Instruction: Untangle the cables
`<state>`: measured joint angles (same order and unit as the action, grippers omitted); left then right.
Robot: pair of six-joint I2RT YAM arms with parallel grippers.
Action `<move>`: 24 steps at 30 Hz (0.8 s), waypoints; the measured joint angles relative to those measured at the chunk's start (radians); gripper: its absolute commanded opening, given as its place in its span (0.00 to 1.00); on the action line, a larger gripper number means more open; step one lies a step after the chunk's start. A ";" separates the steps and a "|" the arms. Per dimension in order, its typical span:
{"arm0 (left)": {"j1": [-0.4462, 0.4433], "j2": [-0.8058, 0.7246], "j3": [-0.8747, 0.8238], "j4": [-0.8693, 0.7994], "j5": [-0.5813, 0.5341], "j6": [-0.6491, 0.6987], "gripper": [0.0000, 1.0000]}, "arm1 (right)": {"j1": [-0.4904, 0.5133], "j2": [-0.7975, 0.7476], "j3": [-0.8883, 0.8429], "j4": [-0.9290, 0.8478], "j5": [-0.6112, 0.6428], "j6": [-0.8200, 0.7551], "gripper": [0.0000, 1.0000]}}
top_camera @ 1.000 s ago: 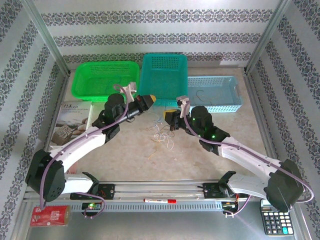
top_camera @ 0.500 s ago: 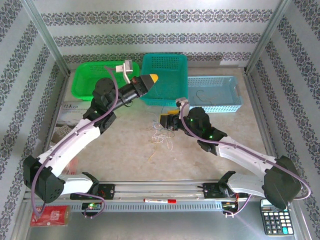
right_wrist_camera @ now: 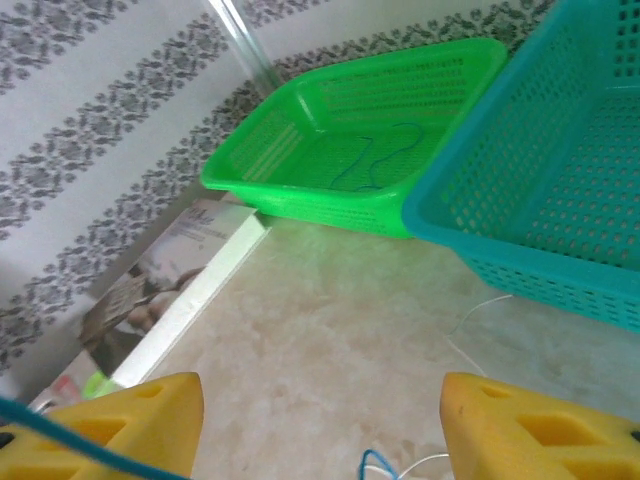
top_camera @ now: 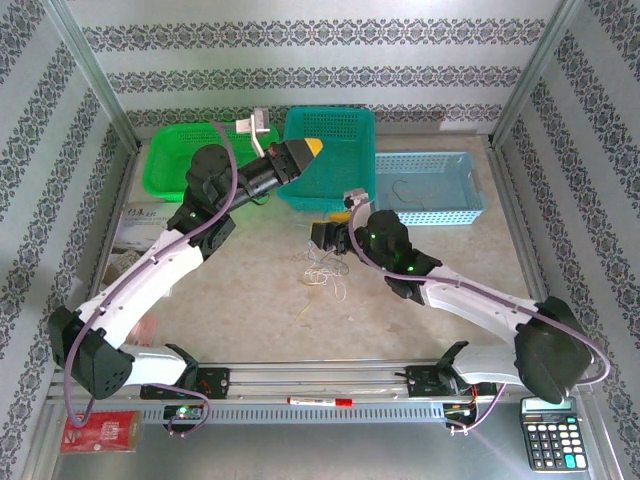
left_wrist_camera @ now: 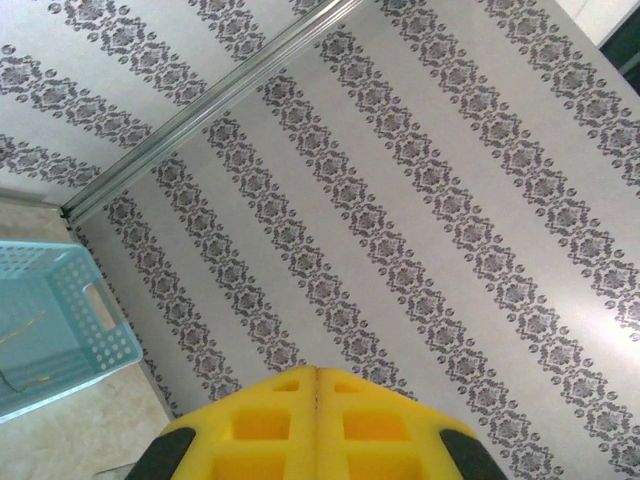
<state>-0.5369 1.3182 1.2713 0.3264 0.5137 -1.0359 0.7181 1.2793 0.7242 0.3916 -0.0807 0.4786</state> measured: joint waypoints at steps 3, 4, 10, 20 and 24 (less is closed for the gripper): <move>0.000 0.003 0.043 -0.004 0.003 -0.011 0.00 | 0.000 0.053 -0.012 0.066 0.047 0.005 0.61; 0.000 0.003 0.062 -0.006 0.003 -0.016 0.00 | 0.000 0.071 -0.019 0.089 0.063 0.011 0.61; 0.000 0.013 0.210 -0.039 0.000 -0.019 0.00 | 0.000 0.167 -0.048 0.183 0.134 0.043 0.58; 0.014 0.012 0.375 -0.099 -0.043 0.021 0.00 | 0.004 0.265 -0.109 0.276 0.201 0.093 0.56; 0.058 0.011 0.399 -0.126 -0.059 0.038 0.00 | 0.006 0.276 -0.150 0.297 0.209 0.108 0.58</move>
<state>-0.4786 1.3296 1.6707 0.2008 0.4545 -0.9981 0.7246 1.5551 0.5739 0.6888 0.1280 0.5865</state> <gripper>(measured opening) 0.055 0.570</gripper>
